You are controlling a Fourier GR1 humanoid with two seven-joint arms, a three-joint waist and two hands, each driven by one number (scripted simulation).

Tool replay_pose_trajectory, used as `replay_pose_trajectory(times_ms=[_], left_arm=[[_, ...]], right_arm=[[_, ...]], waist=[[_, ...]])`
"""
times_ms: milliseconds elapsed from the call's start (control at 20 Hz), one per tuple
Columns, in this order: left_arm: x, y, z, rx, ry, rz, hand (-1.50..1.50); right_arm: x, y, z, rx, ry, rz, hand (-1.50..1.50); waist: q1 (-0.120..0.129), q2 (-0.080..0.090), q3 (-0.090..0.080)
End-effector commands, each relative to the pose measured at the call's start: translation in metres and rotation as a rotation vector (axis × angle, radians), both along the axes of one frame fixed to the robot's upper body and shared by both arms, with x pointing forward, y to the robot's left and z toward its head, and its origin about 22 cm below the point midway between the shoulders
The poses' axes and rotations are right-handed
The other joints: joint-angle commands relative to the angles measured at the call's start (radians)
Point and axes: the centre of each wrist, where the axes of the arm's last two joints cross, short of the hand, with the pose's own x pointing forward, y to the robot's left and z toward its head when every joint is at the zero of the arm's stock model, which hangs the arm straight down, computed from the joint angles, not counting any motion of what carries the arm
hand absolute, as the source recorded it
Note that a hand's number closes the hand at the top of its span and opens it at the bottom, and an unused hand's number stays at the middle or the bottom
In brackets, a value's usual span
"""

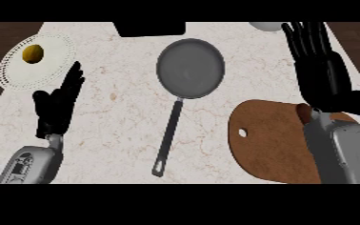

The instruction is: Pick the sweet potato from the cutting board and place it in the pan

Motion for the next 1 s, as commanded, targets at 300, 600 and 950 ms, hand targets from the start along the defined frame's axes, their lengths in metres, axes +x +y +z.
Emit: replay_pose_trajectory(times_ms=[300, 600, 950], left_arm=[[-0.023, 0.012, -0.012, 0.131, 0.067, -0.011, 0.00], [-0.056, 0.008, -0.027, 0.120, 0.115, -0.028, 0.00], [-0.070, 0.004, -0.023, 0.129, 0.112, -0.051, 0.00]], right_arm=[[-0.020, -0.123, -0.012, -0.890, 0.205, -0.488, -1.50], [-0.073, -0.172, -0.037, -0.754, 0.416, -1.042, -1.50], [-0.099, -0.138, -0.013, -1.208, 0.563, -0.939, -1.50]], waist=[[0.001, 0.038, -0.065], [-0.005, 0.005, -0.034], [0.022, 0.008, -0.035]])
